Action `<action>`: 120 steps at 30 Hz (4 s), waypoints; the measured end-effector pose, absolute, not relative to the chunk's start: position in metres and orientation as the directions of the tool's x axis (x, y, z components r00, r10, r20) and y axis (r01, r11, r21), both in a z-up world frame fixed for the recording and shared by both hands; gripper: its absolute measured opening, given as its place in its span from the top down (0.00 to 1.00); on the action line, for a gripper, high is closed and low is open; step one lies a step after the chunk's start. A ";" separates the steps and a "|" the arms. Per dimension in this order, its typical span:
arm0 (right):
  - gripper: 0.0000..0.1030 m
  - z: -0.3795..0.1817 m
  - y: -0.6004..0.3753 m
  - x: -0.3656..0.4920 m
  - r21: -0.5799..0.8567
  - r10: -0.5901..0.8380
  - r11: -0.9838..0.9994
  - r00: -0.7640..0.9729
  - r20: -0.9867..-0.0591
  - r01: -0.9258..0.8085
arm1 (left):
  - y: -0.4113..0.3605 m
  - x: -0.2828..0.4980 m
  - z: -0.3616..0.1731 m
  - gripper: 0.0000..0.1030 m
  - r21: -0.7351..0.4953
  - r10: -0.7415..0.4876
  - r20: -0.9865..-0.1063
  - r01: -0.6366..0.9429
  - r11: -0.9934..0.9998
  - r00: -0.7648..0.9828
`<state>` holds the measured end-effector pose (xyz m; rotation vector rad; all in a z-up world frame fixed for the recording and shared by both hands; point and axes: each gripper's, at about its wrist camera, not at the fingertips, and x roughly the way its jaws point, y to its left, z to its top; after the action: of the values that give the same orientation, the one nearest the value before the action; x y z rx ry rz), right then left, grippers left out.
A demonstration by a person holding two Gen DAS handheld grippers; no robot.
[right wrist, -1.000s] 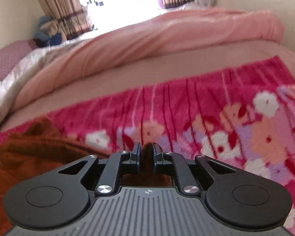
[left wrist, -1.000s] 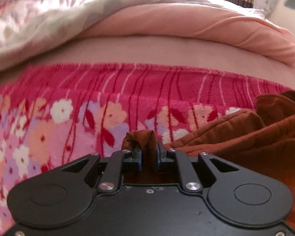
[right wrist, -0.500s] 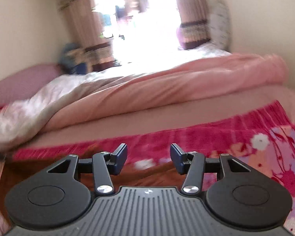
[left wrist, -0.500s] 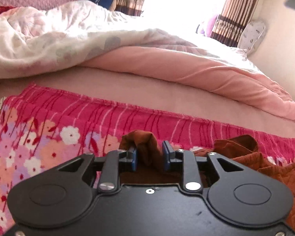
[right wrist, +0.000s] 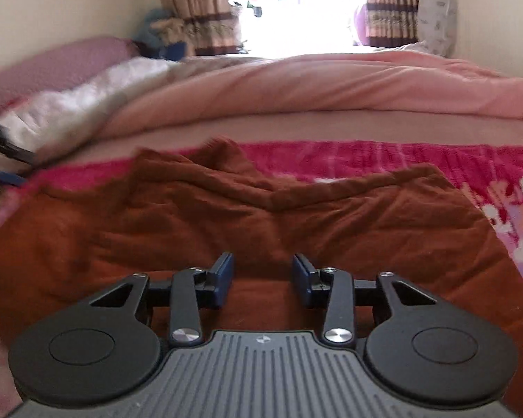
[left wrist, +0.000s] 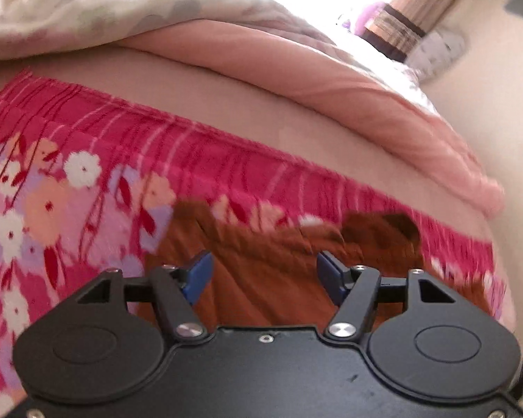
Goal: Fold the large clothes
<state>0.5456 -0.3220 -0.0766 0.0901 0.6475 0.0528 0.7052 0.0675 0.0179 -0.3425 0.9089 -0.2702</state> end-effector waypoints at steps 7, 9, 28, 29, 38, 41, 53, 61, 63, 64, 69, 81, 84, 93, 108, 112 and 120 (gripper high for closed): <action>0.56 -0.085 -0.321 0.570 0.063 -0.011 0.996 0.794 -0.607 0.061 | -0.037 0.638 0.012 0.35 -0.304 -0.426 -0.704 0.300 0.904 0.568; 0.56 -0.077 -0.317 0.563 0.074 -0.017 0.994 0.797 -0.603 0.078 | -0.069 0.628 0.007 0.34 -0.226 -0.383 -0.702 0.323 0.919 0.600; 0.80 -0.084 -0.305 0.579 -0.064 -0.140 0.990 0.792 -0.594 0.127 | -0.033 0.687 -0.067 0.31 0.047 0.032 -0.714 0.002 0.999 0.700; 0.80 -0.084 -0.323 0.575 -0.053 -0.155 0.987 0.784 -0.601 0.155 | -0.018 0.687 -0.065 0.31 0.031 0.036 -0.713 -0.020 0.999 0.700; 0.65 -0.039 -0.319 0.512 0.123 -0.035 0.986 0.859 -0.510 0.114 | 0.011 0.618 -0.027 0.38 -0.072 -0.019 -0.709 -0.045 0.996 0.705; 0.64 -0.037 -0.284 0.505 0.184 0.089 0.983 0.863 -0.497 0.005 | -0.013 0.592 -0.025 0.33 -0.170 -0.138 -0.713 0.021 0.985 0.688; 0.63 -0.101 -0.235 0.520 0.129 0.111 0.991 0.805 -0.583 -0.043 | -0.070 0.577 -0.096 0.10 0.052 0.000 -0.623 0.041 0.998 0.782; 0.63 -0.065 -0.246 0.481 0.155 0.119 0.987 0.823 -0.555 -0.039 | -0.020 0.567 -0.063 0.14 -0.018 -0.002 -0.643 -0.013 1.000 0.766; 0.63 -0.058 -0.252 0.467 0.100 0.067 0.995 0.830 -0.553 -0.014 | -0.003 0.560 -0.058 0.14 -0.004 0.027 -0.639 -0.038 0.999 0.769; 0.63 -0.057 -0.257 0.459 0.063 0.022 0.998 0.837 -0.547 0.015 | 0.001 0.555 -0.058 0.14 0.008 0.050 -0.634 -0.058 0.998 0.771; 0.63 -0.065 -0.299 0.440 0.001 -0.141 0.986 0.831 -0.539 0.168 | 0.021 0.558 -0.078 0.11 0.040 0.127 -0.655 -0.134 0.990 0.745; 0.65 -0.113 -0.322 0.459 0.024 -0.167 0.976 0.809 -0.563 0.218 | 0.023 0.578 -0.102 0.08 0.043 0.121 -0.670 -0.124 0.991 0.733; 0.65 -0.109 -0.315 0.450 0.004 -0.189 0.974 0.816 -0.547 0.229 | 0.033 0.567 -0.089 0.09 -0.006 0.101 -0.673 -0.141 0.990 0.733; 0.63 -0.073 -0.363 0.402 0.130 -0.205 0.944 0.848 -0.488 0.302 | 0.020 0.542 -0.078 0.11 0.073 0.131 -0.641 -0.110 0.991 0.756; 0.56 -0.088 -0.383 0.396 0.247 -0.154 0.912 0.833 -0.532 0.326 | 0.017 0.527 -0.062 0.12 0.017 0.088 -0.638 -0.100 0.995 0.765; 0.49 -0.075 -0.375 0.366 0.322 -0.161 0.884 0.868 -0.469 0.338 | -0.019 0.491 -0.037 0.12 -0.003 -0.012 -0.561 0.013 1.000 0.828; 0.40 -0.102 -0.362 0.354 0.699 0.066 0.659 0.905 -0.420 0.277 | -0.086 0.500 -0.067 0.10 0.034 -0.082 -0.634 0.133 0.990 0.769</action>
<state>0.3542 -0.3617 -0.1020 0.8492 0.4363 -0.1234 0.5004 -0.0857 -0.0667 0.0789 0.6832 -0.1169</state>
